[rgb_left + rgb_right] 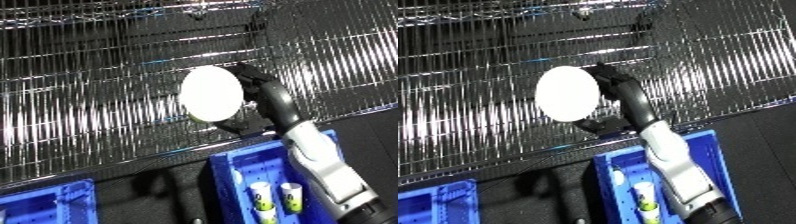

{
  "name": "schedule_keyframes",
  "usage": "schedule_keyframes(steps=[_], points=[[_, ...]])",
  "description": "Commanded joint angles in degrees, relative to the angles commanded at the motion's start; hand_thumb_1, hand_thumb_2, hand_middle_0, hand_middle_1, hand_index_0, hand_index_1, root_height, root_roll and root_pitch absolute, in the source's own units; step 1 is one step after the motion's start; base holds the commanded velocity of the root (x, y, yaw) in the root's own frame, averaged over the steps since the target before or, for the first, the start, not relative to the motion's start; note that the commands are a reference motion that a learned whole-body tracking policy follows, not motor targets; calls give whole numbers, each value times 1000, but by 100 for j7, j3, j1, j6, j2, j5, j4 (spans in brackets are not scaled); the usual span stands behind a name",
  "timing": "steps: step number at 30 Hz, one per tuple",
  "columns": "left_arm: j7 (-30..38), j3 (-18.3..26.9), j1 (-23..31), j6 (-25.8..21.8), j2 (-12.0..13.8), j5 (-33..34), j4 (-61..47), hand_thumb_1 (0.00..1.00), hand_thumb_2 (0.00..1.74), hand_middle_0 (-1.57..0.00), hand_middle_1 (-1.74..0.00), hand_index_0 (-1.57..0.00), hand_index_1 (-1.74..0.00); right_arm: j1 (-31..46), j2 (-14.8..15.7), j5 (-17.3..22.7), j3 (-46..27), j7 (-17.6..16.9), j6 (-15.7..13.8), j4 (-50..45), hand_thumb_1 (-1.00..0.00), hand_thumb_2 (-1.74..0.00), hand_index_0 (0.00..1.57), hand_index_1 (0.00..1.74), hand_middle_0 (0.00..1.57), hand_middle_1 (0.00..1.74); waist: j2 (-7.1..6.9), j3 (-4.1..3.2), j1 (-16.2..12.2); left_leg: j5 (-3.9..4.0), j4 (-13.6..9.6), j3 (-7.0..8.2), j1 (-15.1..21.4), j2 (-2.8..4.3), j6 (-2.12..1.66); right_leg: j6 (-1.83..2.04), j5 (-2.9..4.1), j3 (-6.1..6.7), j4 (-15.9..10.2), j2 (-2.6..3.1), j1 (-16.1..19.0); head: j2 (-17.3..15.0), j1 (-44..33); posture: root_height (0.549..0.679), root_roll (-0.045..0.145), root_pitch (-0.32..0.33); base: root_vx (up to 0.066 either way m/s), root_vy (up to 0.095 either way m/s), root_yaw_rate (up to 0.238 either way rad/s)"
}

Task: Pick up the object and place it into the box

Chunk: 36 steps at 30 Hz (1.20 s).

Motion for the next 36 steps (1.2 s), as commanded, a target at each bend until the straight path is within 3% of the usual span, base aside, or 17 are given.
schedule_keyframes(steps=[1, 8, 13, 20, 25, 31, 36], points=[[0, 1, 5, -1, -4, 2, 2, 0, 0, 0, 0, 0, 0, 18, 6, 13, -4, 28, 5, 1, -1000, -1740, 1570, 1740, 1570, 1740, 0, 0, -3, 4, -2, 0, 3, 2, -2, -2, 1, 1, 0, 2, 1, 7, -3, 629, 84, 144, -6, -6, -8], [-14, 65, 33, -60, -42, -12, 52, 0, 0, 0, 0, 0, 0, 255, -3, 101, -109, 30, -78, -231, -1000, -1740, 1570, 1740, 1570, 1740, -33, 0, -84, 43, -93, 17, 84, 35, -18, 0, 19, 41, -73, 29, 47, 103, -132, 631, 85, 143, -10, -3, -34], [3, 228, 109, -118, -72, -24, 69, 0, 0, 0, 0, 0, 0, 700, -67, 58, -442, -201, -293, -972, -1000, -1740, 1570, 1740, 1570, 1740, -124, 0, -218, 39, -138, 52, 143, 80, -29, 19, 37, 84, -149, 70, 98, 202, -378, 632, 84, 144, -20, 4, -106], [154, 559, 220, -202, -165, -98, 32, 0, 0, 0, 0, 0, 0, 2045, -172, -448, -1363, -824, -542, -2647, -1000, -1740, 1570, 1740, 1570, 1740, -328, 0, -572, 2, -148, 166, 181, 181, -27, 57, 70, 209, -215, 193, 95, 379, -1046, 633, 80, 149, -22, 19, -159], [198, 852, 363, -300, -200, -142, 23, 0, 0, 0, 0, 0, 0, 3245, -212, -483, -2065, -1121, -881, -3450, -1000, -1740, 1570, 1740, 1570, 1740, -487, 0, -837, -25, -169, 269, 215, 264, -22, 83, 106, 288, -282, 293, 103, 512, -1473, 635, 75, 156, -32, 7, -166], [157, 1126, 467, -402, -213, -164, 110, 0, 0, 0, 0, 0, 0, 4313, -135, -370, -2667, -1358, -1409, -3622, -1000, -1740, 1570, 1740, 1570, 1740, -625, 0, -1069, -76, -152, 348, 239, 337, -24, 118, 148, 350, -364, 384, 129, 598, -1559, 636, 69, 159, -33, -6, -123], [199, 1199, 519, -481, -184, -231, 117, 0, 0, 0, 0, 0, 0, 4848, -68, -71, -2934, -1825, -1475, -3107, -1000, -1740, 1570, 1740, 1570, 1740, -689, 0, -1166, -142, -109, 379, 256, 376, -3, 121, 146, 378, -392, 442, 167, 714, -1179, 636, 63, 158, -27, -10, -105]])
